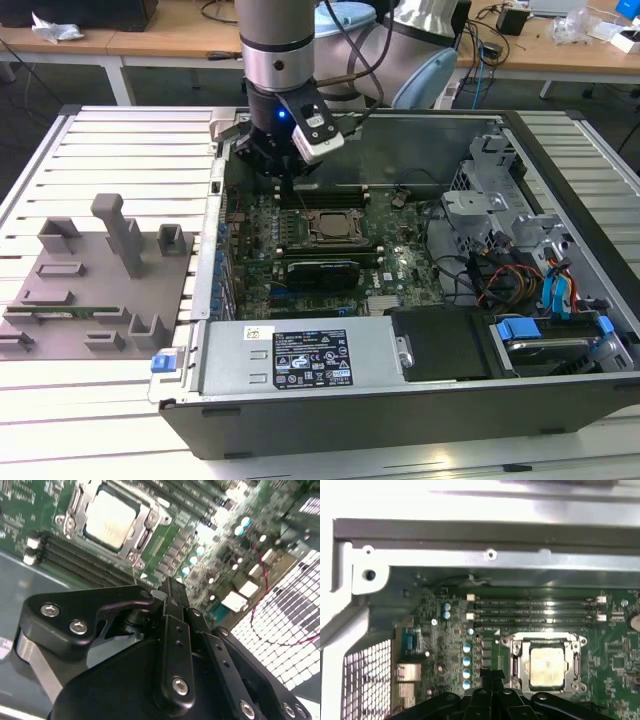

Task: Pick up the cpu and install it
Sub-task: 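Install the first cpu locking lever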

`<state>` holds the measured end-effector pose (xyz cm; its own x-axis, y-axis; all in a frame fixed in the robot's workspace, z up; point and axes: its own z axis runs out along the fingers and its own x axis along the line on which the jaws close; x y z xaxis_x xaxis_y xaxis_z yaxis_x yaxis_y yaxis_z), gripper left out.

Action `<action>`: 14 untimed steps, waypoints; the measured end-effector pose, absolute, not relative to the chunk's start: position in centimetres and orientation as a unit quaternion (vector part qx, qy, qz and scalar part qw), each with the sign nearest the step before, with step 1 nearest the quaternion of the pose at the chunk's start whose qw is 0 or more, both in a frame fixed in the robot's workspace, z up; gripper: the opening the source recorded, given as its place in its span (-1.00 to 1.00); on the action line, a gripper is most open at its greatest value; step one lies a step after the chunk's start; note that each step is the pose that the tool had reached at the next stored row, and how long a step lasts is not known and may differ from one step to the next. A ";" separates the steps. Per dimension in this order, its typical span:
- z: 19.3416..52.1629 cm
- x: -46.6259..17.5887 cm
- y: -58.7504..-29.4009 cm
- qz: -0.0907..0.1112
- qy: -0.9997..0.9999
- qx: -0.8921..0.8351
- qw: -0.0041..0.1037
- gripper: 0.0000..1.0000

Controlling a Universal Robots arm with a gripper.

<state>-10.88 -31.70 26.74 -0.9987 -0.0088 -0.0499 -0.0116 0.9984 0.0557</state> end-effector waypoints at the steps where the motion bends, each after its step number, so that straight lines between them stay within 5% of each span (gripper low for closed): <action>1: 26.7 -11.0 -31.7 0.035 0.999 -0.005 0.025 -0.79; 4: 26.7 -11.4 -31.7 0.075 0.997 -0.004 0.027 -0.79; 7: 26.6 -11.6 -31.7 0.092 0.995 -0.003 0.028 -0.79; 14: 25.6 -11.6 -31.7 0.103 0.994 -0.003 0.028 -0.79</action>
